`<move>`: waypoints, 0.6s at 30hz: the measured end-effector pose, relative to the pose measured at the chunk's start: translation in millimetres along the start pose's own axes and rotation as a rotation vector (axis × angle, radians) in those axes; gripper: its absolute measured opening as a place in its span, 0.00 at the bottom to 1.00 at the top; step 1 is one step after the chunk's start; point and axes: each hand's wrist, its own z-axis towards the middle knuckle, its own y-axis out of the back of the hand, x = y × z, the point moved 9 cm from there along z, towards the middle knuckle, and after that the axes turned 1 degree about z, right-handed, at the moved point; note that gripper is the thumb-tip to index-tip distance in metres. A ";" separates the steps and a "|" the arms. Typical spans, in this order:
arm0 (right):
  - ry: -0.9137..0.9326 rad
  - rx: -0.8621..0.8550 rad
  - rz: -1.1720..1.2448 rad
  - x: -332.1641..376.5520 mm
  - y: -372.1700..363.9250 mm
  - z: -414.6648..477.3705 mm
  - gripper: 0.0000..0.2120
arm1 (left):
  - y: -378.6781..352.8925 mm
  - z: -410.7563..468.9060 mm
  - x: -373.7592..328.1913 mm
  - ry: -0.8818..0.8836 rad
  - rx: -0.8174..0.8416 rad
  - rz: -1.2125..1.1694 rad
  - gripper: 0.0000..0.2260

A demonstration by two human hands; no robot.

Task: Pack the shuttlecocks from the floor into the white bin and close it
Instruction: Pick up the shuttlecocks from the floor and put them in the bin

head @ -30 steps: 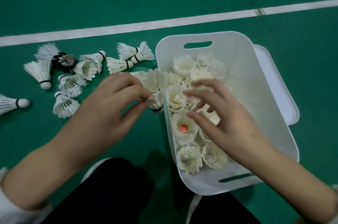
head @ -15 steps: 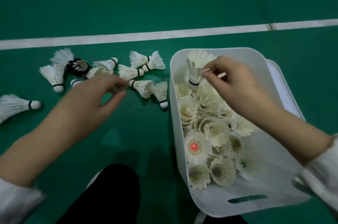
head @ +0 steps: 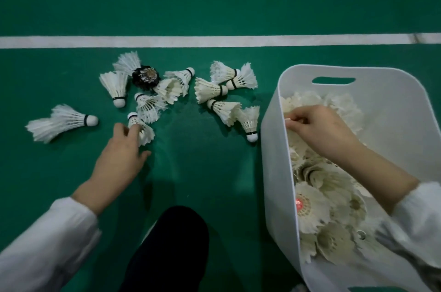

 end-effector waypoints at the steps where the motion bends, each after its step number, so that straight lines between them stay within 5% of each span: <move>1: 0.007 -0.001 -0.019 -1.7 -1.5 -2.1 0.08 | 2.8 2.0 -0.3 -0.004 -0.043 -0.002 0.21; 7: -0.056 0.028 -0.132 1.3 -3.4 -8.7 0.09 | 13.4 11.1 7.7 -0.055 -0.178 -0.015 0.08; 13: 0.267 -0.358 -0.148 88.2 46.8 -58.5 0.09 | 28.5 -0.1 6.5 -0.088 -0.167 -0.375 0.03; 18: 0.571 -0.054 -0.076 172.2 -54.3 -73.0 0.15 | 15.7 -21.7 -17.2 0.000 0.113 -0.934 0.05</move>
